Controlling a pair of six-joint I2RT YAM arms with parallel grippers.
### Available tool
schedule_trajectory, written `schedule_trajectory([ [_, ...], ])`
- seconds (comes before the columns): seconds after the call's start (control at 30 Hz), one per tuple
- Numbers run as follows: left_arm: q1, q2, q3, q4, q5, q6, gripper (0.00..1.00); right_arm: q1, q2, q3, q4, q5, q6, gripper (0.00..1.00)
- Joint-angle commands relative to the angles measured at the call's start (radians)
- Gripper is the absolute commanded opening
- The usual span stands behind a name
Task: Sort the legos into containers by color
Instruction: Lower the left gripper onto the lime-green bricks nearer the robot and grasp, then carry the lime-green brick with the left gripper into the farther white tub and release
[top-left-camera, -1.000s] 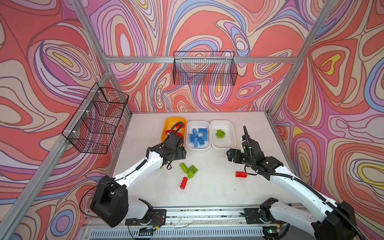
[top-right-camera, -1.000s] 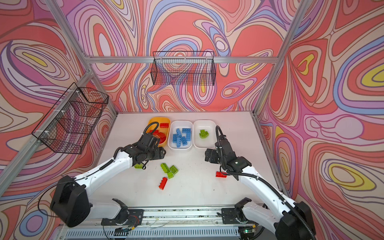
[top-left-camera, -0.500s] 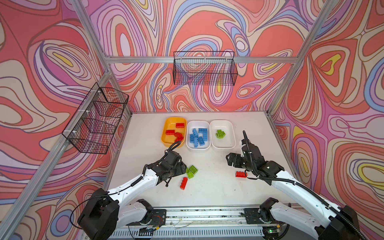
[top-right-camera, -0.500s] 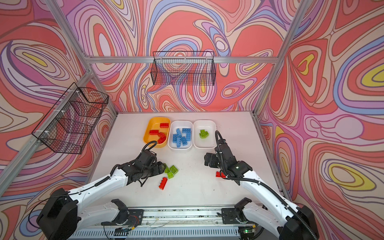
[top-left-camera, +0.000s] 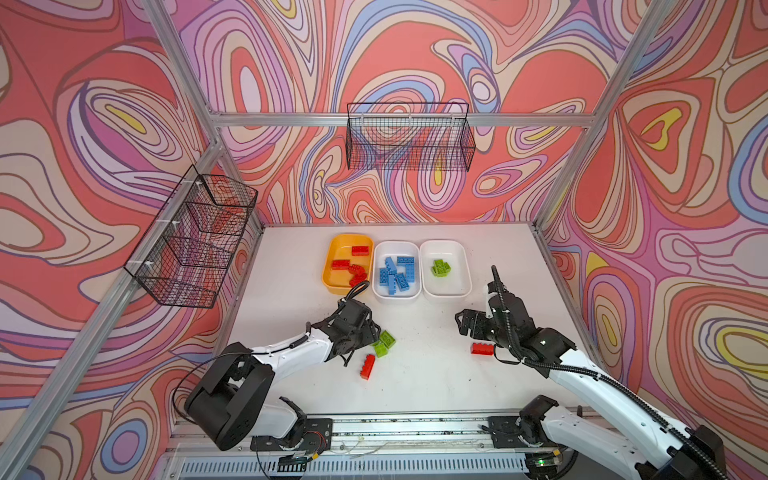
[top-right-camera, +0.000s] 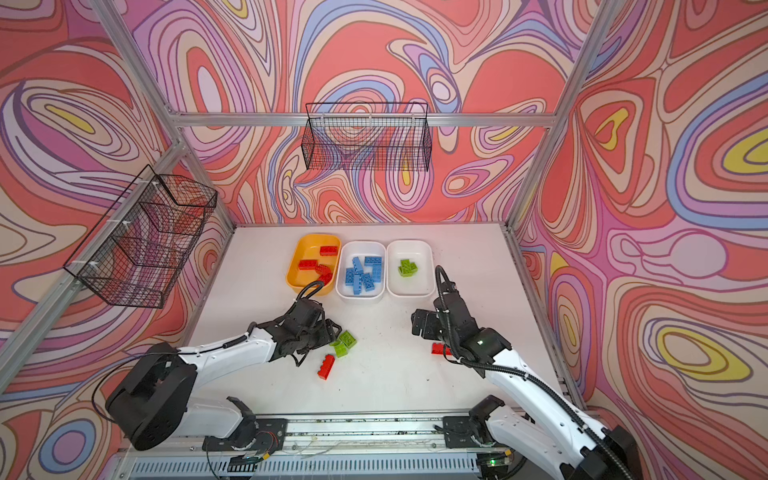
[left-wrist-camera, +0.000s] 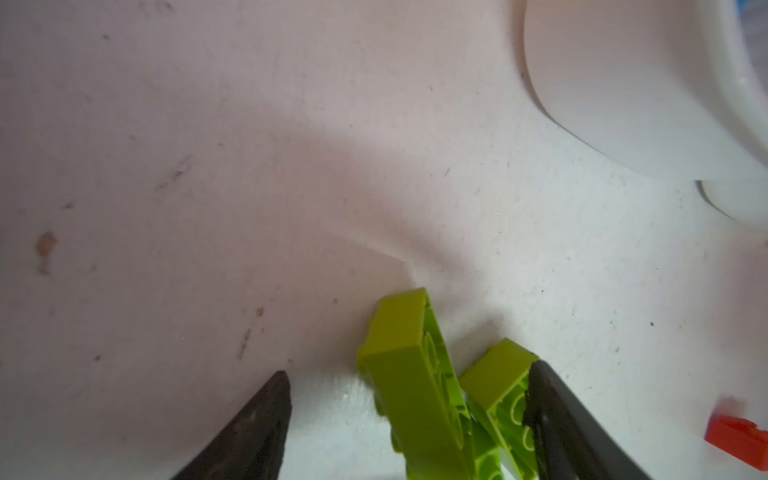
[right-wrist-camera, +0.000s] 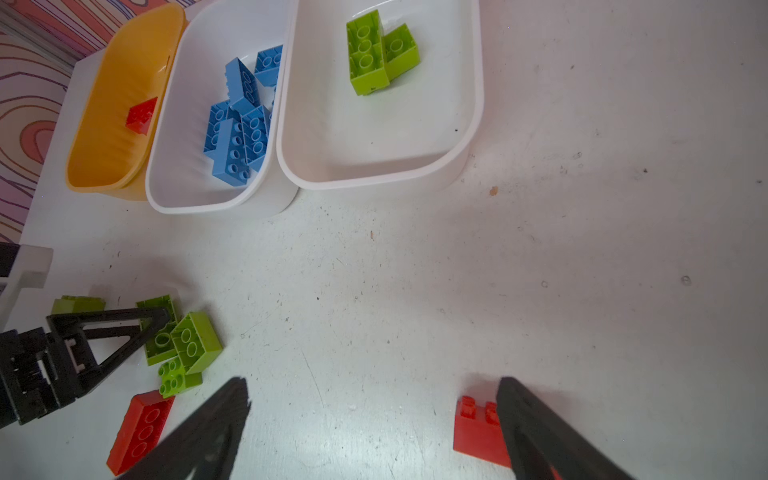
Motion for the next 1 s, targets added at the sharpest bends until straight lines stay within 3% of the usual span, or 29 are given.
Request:
schedule_trajectory([
  [0.0,-0.003,0.044,0.0,0.027,0.0,-0.037,0.63,0.006,-0.015,-0.02,-0.018,0.03,0.008,0.98],
  [0.1,-0.003,0.056,-0.001,0.031,-0.008,-0.044,0.53,0.006,-0.013,-0.025,-0.018,0.032,0.005,0.98],
  [0.3,-0.004,0.061,0.024,-0.009,-0.015,-0.036,0.2,0.006,-0.009,-0.022,-0.013,0.039,-0.003,0.98],
  [0.43,-0.003,0.054,0.052,-0.059,-0.028,-0.021,0.05,0.006,-0.008,-0.018,-0.008,0.037,-0.008,0.98],
  [0.73,-0.005,0.026,0.233,-0.224,-0.08,0.059,0.0,0.006,-0.04,-0.013,-0.014,0.049,-0.012,0.98],
  [0.97,-0.028,0.145,0.533,-0.301,-0.059,0.13,0.0,0.006,-0.093,-0.011,-0.028,0.085,-0.006,0.98],
])
